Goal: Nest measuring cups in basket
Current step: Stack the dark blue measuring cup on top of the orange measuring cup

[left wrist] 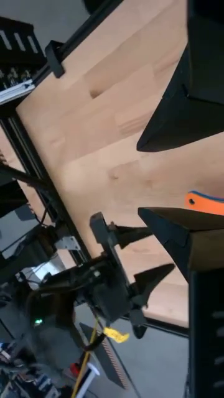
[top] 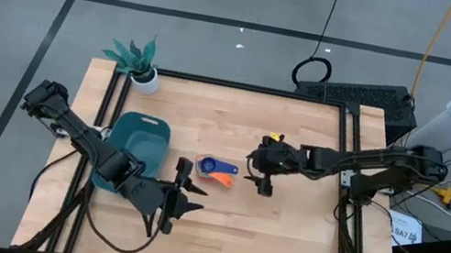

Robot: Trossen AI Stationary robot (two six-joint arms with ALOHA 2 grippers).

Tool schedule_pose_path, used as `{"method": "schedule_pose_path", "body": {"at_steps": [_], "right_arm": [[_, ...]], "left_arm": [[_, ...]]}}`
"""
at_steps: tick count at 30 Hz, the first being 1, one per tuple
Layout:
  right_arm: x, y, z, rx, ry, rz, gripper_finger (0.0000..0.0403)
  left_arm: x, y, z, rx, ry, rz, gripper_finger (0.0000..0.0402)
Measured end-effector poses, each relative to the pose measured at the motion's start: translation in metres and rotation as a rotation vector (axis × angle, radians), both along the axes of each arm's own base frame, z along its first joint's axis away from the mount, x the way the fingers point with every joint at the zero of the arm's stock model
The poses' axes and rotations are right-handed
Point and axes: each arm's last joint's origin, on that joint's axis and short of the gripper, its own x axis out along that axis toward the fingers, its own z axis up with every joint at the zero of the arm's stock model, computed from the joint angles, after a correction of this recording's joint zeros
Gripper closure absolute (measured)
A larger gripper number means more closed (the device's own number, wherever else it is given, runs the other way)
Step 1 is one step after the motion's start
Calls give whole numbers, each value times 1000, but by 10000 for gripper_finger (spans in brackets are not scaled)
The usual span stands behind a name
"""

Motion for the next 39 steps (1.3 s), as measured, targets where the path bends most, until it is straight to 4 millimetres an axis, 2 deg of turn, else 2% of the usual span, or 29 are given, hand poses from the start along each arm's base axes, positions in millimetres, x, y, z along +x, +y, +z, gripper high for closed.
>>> {"method": "schedule_pose_path", "body": {"at_steps": [10,16,23,39], "right_arm": [[8,-10,9,-46,21,-56,47],[11,-17,0,-8,109,-104,45],[15,-12,-16,83,181,-84,45],[25,-8,-3,125,92,-67,45]], "left_arm": [[-4,-1,-2,6,11,58,243],[-2,3,-3,25,13,73,243],[2,9,-2,71,10,67,243],[4,12,-2,81,10,67,243]]}}
